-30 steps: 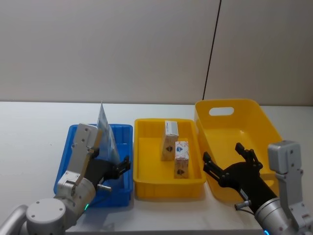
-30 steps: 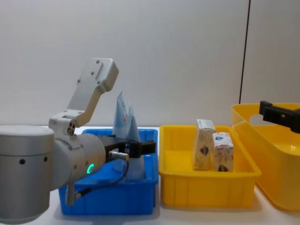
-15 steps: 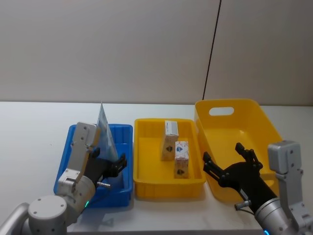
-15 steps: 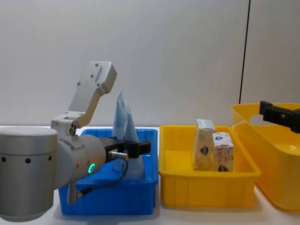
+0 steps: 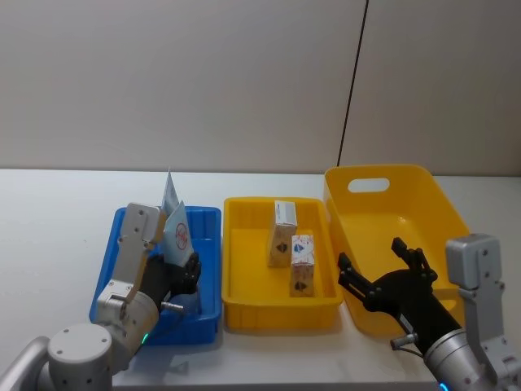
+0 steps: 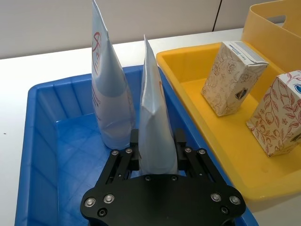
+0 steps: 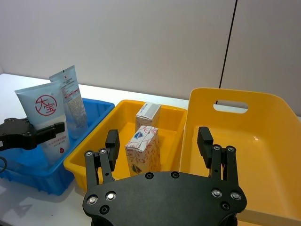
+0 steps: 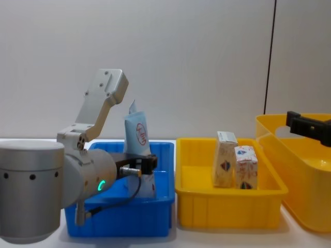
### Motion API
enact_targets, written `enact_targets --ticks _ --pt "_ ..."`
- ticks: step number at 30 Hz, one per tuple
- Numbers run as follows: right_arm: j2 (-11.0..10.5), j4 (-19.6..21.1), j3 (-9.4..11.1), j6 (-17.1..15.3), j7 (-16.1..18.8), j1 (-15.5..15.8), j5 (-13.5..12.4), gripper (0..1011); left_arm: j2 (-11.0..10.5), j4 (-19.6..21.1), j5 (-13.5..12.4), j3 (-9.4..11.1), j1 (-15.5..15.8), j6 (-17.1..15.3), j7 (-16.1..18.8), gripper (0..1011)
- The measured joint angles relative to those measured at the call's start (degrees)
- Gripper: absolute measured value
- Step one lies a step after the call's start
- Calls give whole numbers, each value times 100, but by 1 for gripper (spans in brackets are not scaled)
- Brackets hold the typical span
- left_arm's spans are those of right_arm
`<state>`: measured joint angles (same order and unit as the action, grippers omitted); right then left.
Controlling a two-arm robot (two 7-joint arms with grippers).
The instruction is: Bimanual collaborative sorting of washing and personal care products
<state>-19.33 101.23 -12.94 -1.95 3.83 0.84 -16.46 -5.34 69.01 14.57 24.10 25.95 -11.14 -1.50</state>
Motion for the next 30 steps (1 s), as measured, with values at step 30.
enact_targets --ticks 30 --pt "0 0 0 0 0 0 0 1003 -600 1180 96 -119 -208 644 -1000 299"
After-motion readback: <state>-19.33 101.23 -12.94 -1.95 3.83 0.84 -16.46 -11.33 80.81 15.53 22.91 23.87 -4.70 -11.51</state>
